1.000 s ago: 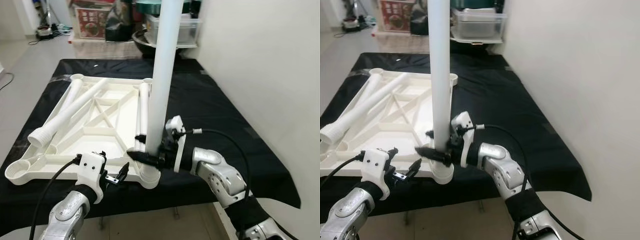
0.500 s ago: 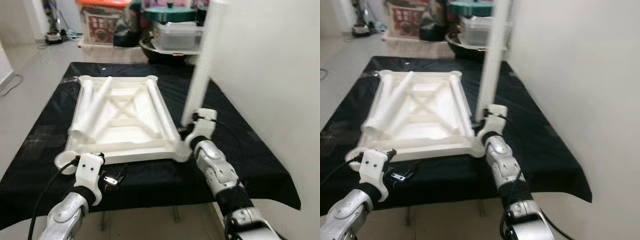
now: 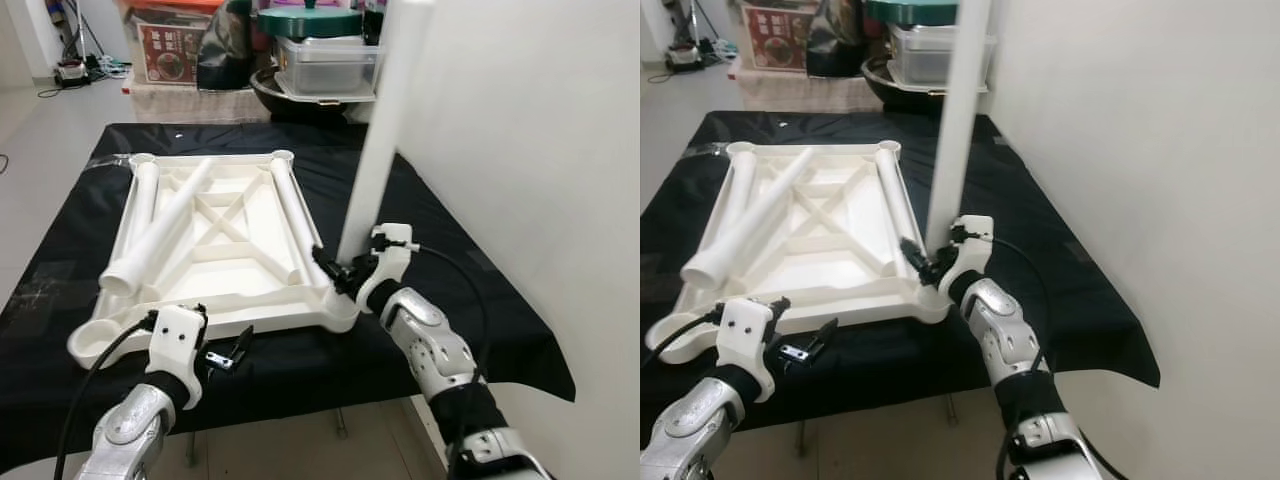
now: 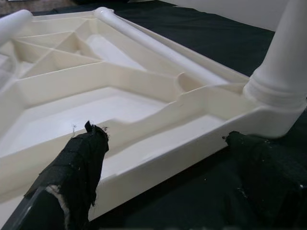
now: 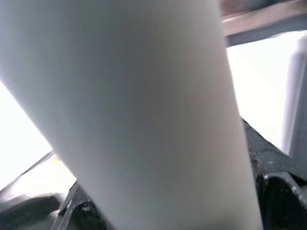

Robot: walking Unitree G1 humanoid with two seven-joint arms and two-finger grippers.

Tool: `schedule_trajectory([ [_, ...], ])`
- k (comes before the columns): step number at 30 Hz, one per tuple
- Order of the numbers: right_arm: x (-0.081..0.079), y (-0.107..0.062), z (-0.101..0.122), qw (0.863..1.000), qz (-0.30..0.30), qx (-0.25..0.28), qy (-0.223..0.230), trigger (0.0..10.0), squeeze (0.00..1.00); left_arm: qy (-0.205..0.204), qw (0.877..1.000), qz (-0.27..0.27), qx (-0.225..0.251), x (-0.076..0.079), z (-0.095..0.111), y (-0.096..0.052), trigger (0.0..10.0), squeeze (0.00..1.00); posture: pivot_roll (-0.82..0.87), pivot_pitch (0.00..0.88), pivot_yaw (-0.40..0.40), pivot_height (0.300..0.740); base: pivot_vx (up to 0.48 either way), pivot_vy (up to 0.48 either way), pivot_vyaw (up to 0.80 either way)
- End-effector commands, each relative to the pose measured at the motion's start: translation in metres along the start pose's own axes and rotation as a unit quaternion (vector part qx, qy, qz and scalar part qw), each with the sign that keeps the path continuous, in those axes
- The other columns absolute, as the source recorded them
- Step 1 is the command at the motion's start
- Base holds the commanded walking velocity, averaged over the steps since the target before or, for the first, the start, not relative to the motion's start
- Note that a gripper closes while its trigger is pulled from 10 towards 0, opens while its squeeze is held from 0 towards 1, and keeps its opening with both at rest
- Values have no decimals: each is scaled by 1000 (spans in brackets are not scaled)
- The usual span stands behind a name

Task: Building children table

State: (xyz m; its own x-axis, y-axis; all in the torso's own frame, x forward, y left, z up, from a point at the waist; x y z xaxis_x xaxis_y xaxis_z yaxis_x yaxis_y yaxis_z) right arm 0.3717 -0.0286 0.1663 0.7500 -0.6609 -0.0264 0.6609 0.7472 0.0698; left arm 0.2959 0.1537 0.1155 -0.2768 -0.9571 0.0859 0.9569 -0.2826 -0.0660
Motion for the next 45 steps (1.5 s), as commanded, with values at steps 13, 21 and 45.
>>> schedule_trajectory([
  [13, -11, 1, -29, 997, 35, -51, -39, 0, 0, -15, 1000, -4, -1, 1, -3, -1, 10000, 0, 160, 0, -134, 740, 0, 0, 0],
  [21, 113, -72, -71, 879, -442, -176, -11, 0, 0, -14, 1000, -6, -2, 1, -3, 0, 10000, 0, 155, 0, -125, 740, 0, 0, 0],
  [45, -65, -20, -17, 972, 229, -33, -33, 706, 0, -18, 1000, -5, 5, 2, 0, 3, 10000, 0, 157, 0, -143, 740, 0, 0, 0],
])
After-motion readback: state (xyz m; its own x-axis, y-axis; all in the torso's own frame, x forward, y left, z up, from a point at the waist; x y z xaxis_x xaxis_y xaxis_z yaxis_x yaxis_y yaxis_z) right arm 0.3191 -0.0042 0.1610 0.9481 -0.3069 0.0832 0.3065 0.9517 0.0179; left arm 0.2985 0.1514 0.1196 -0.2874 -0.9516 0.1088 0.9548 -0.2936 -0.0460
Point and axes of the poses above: a point about 5 cm out from each wrist's last joint towards the gripper, its own y axis pointing out of the wrist towards the gripper, its own z axis along the axis of the wrist's last joint, x = y × z, the point moved 6 cm from there along y, pointing out of the wrist towards the gripper, and after that the axes turned 8 degrees about -y, right-handed, at the moved point
